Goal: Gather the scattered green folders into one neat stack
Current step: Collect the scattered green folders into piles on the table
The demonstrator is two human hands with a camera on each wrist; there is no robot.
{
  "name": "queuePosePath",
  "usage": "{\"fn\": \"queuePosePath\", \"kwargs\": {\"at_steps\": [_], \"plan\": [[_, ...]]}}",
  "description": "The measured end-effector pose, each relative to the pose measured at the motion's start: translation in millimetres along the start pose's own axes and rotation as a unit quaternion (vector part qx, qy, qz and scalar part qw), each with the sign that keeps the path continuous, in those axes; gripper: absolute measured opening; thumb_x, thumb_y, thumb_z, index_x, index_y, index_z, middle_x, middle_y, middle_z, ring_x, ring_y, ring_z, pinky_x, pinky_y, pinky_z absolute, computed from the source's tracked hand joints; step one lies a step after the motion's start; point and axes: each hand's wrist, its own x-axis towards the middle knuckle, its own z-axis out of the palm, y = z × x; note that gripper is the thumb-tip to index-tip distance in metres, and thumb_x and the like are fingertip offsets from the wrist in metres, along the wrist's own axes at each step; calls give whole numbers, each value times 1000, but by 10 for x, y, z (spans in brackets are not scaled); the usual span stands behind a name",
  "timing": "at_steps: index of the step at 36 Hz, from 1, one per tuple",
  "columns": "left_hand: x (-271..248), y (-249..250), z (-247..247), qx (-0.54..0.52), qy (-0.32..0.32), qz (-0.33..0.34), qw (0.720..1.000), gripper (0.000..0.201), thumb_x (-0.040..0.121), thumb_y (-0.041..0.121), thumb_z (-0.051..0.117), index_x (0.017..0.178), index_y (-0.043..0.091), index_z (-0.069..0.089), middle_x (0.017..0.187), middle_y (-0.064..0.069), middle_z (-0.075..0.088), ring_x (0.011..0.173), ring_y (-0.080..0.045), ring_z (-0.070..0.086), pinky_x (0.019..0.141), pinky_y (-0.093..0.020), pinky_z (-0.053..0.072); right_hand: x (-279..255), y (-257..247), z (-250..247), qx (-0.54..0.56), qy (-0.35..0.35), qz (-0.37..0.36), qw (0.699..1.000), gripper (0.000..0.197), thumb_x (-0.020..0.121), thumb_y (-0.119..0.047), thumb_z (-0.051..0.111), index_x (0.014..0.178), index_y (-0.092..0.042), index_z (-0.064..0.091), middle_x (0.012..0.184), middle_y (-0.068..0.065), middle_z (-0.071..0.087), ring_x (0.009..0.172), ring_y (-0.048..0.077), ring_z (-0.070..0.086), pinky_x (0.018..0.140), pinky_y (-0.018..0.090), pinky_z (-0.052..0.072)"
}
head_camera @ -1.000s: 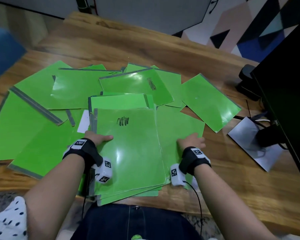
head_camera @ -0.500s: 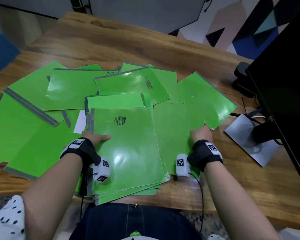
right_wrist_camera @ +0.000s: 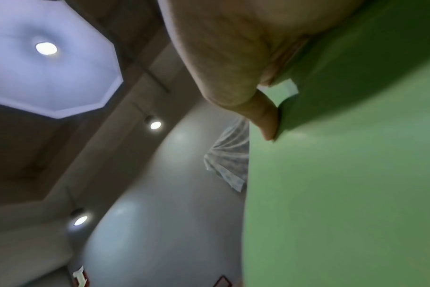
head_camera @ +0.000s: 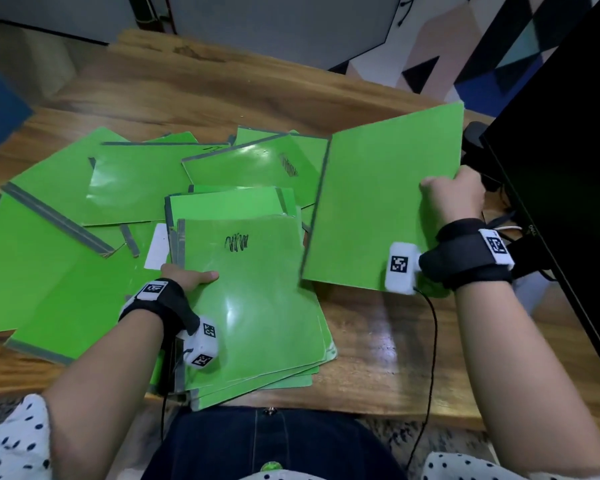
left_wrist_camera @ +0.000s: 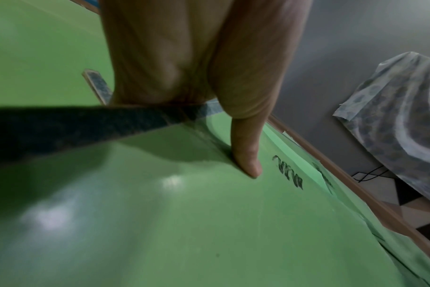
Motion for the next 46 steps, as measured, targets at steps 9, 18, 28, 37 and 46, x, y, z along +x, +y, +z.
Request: {"fn": "queuePosePath", "kwargs": {"at_steps": [9,18,28,37,46], "plan": [[-87,24,-37,5,-7,-8,1000,103,70,36,81,143,-7,22,143,-24,39,127,-39,44,99,-45,42,-281,655,925,77,-197,125,969,50,80,-13,71,123,3,52,121,9,58,113,29,56,100,39,44],[-143,44,-73,7,-20,-22,1000,105,69,38,81,145,-2,21,145,-22,37,129,-39,41,102,-48,41,-465,986,1140,-118,-252,115,954,48,88,-34,62,117,3,56,118,19,61,103,33,60,85,35,49],[-190,254,-163,46,-76,-60,994,80,70,29,81,131,-7,43,124,-22,54,109,-37,54,98,-45,45,443,1319,1075,-167,-175,191,951,48,83,-24,51,123,2,50,116,20,58,90,33,56,73,34,45],[-216,377,-242,88,-99,-58,989,60,75,20,78,118,-8,48,114,-24,58,113,-38,53,101,-42,41,931,1607,1250,-166,-96,259,947,80,82,-42,56,136,7,23,139,29,28,129,44,28,97,37,44],[-243,350,-215,64,-80,-63,993,70,71,23,81,124,-8,47,120,-25,56,111,-36,53,101,-45,42,700,1016,995,-383,-247,262,851,44,100,-14,44,139,3,36,148,19,33,136,33,33,111,46,24]]}}
